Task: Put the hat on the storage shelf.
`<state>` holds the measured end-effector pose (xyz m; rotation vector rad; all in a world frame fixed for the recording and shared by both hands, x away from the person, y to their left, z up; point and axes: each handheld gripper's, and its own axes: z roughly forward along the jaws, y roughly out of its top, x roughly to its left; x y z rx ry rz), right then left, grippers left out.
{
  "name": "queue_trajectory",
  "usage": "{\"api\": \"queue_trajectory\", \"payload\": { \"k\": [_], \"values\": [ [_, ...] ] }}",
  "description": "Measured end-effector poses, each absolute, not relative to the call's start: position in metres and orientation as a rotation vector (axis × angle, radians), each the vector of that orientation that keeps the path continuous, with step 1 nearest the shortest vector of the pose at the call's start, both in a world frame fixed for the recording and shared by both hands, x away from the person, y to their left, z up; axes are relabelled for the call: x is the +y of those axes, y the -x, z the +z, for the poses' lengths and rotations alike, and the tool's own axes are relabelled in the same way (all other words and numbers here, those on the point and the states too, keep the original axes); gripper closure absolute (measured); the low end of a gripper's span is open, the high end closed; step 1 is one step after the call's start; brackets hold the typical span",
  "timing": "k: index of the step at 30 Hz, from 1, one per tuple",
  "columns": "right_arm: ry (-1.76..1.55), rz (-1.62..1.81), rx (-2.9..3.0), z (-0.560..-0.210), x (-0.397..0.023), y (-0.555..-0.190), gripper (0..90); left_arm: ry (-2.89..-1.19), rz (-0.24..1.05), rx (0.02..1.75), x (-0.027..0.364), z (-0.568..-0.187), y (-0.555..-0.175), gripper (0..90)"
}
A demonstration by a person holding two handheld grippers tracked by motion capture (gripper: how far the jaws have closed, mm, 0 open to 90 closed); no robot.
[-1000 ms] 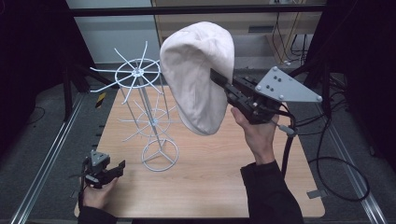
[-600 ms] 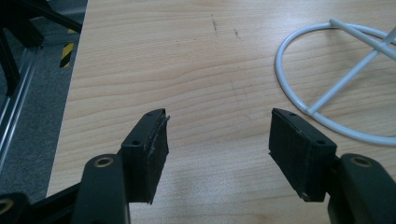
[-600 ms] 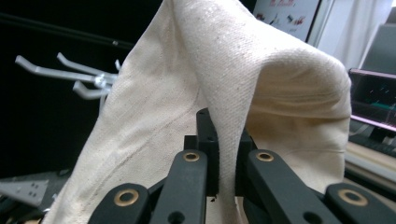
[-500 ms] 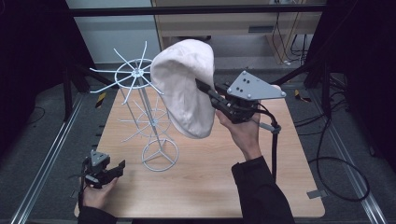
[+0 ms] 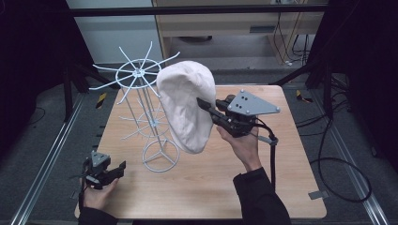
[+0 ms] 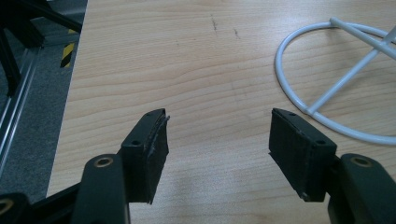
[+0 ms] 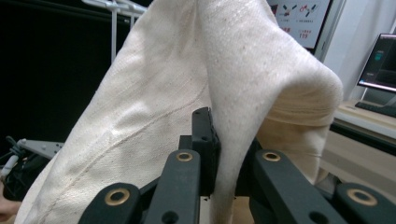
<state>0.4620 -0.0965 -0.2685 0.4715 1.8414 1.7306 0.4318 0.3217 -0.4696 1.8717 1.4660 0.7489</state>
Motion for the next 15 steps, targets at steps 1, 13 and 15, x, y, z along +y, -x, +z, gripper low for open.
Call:
{"api": "queue_trajectory", "payload": {
  "k": [1, 13, 15],
  "values": [
    [-0.47, 1.731, 1.846, -0.271, -0.097, -0.462, 84.3, -1.872, 0.749, 1.466, 0.322, -0.47, -0.432, 37.2],
    [-0.519, 1.717, 1.892, -0.289, -0.097, -0.459, 75.9, -1.878, 0.746, 1.465, 0.321, -0.47, -0.432, 37.0],
    [-0.527, 1.73, 1.889, -0.289, -0.098, -0.458, 73.0, -1.876, 0.746, 1.467, 0.321, -0.47, -0.432, 36.9]
  ]
}}
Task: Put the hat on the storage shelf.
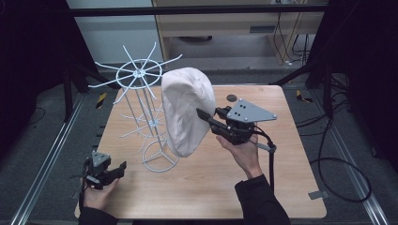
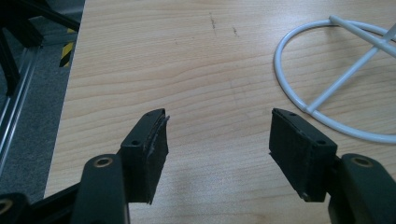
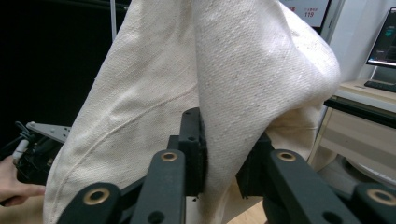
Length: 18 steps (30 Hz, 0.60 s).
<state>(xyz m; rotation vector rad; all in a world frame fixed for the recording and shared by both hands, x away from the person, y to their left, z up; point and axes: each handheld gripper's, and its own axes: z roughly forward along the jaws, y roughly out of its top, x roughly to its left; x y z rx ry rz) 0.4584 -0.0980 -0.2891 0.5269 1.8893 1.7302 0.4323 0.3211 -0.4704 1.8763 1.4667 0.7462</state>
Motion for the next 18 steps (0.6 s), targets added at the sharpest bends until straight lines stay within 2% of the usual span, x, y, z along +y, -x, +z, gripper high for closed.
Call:
{"api": "queue_trajectory", "payload": {
  "k": [6, 10, 12, 18],
  "values": [
    [-0.536, 1.743, 1.879, -0.287, -0.103, -0.452, 60.0, -1.877, 0.747, 1.466, 0.321, -0.47, -0.432, 36.9],
    [-0.56, 1.735, 1.871, -0.285, -0.107, -0.45, 48.5, -1.877, 0.747, 1.466, 0.321, -0.47, -0.432, 36.8],
    [-0.582, 1.745, 1.85, -0.285, -0.111, -0.448, 39.8, -1.875, 0.747, 1.466, 0.321, -0.47, -0.432, 36.8],
    [-0.622, 1.748, 1.837, -0.29, -0.126, -0.436, 26.3, -1.876, 0.747, 1.468, 0.321, -0.47, -0.432, 36.7]
  ]
}}
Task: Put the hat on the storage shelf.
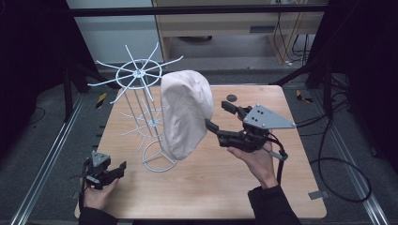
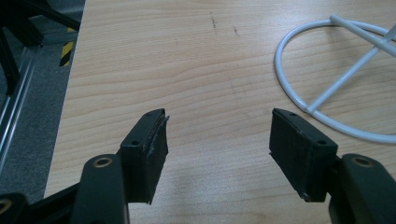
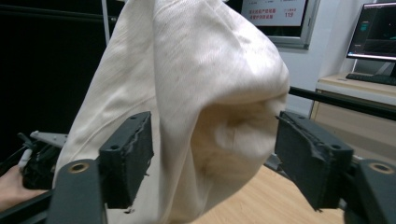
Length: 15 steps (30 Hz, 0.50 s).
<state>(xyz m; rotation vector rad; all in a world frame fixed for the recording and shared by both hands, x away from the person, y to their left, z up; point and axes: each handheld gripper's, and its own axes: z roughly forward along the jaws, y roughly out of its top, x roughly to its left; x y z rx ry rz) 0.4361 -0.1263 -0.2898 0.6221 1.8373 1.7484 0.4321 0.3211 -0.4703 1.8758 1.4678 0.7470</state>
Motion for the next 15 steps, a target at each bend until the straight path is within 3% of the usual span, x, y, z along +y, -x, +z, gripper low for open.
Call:
{"api": "queue_trajectory", "payload": {
  "k": [15],
  "values": [
    [-0.852, 1.634, 1.941, -0.365, -0.18, -0.42, 14.5, -1.887, 0.742, 1.462, 0.319, -0.472, -0.432, 36.5]
  ]
}}
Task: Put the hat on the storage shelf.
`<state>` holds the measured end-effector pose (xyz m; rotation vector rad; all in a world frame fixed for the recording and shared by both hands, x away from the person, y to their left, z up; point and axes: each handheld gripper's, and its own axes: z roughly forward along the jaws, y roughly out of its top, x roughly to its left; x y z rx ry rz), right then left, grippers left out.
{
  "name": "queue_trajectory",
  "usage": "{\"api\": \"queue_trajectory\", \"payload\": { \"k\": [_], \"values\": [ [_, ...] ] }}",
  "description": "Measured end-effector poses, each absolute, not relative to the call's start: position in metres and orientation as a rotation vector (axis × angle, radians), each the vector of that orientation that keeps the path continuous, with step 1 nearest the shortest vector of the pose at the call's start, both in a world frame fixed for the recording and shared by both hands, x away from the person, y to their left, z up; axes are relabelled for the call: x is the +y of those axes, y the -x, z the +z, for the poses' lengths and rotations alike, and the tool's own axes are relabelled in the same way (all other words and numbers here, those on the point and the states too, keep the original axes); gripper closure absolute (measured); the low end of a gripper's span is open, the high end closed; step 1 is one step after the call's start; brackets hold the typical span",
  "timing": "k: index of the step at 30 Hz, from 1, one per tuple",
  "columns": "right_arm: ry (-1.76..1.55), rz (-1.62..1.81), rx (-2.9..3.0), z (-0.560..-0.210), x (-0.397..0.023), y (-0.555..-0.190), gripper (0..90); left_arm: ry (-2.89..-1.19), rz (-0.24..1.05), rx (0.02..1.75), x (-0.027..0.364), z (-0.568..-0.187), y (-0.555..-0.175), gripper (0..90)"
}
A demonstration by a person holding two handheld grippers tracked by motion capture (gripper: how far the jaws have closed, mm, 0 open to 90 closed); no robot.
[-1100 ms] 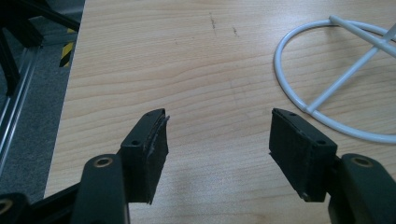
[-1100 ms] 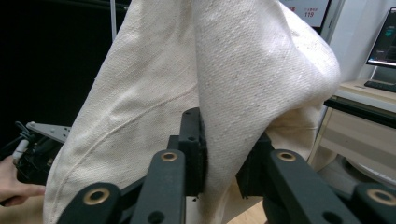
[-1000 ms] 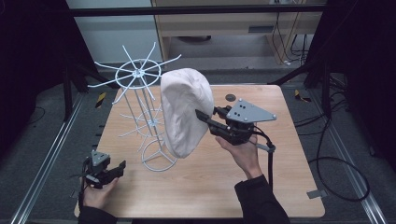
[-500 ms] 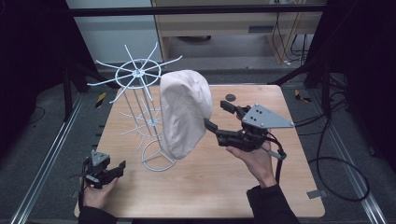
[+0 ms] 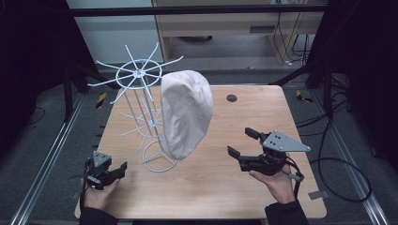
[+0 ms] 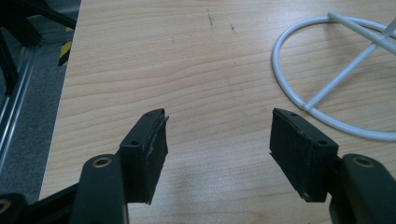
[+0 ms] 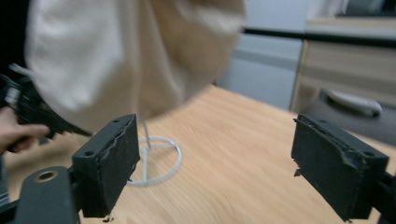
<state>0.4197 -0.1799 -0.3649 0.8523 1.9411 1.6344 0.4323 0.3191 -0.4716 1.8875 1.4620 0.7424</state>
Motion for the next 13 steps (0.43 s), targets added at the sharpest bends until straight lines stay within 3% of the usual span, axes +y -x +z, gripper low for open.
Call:
{"api": "queue_trajectory", "payload": {
  "k": [13],
  "values": [
    [-1.168, 1.308, 2.016, -0.446, -0.223, -0.431, 16.0, -1.895, 0.714, 1.439, 0.318, -0.472, -0.431, 40.8]
  ]
}}
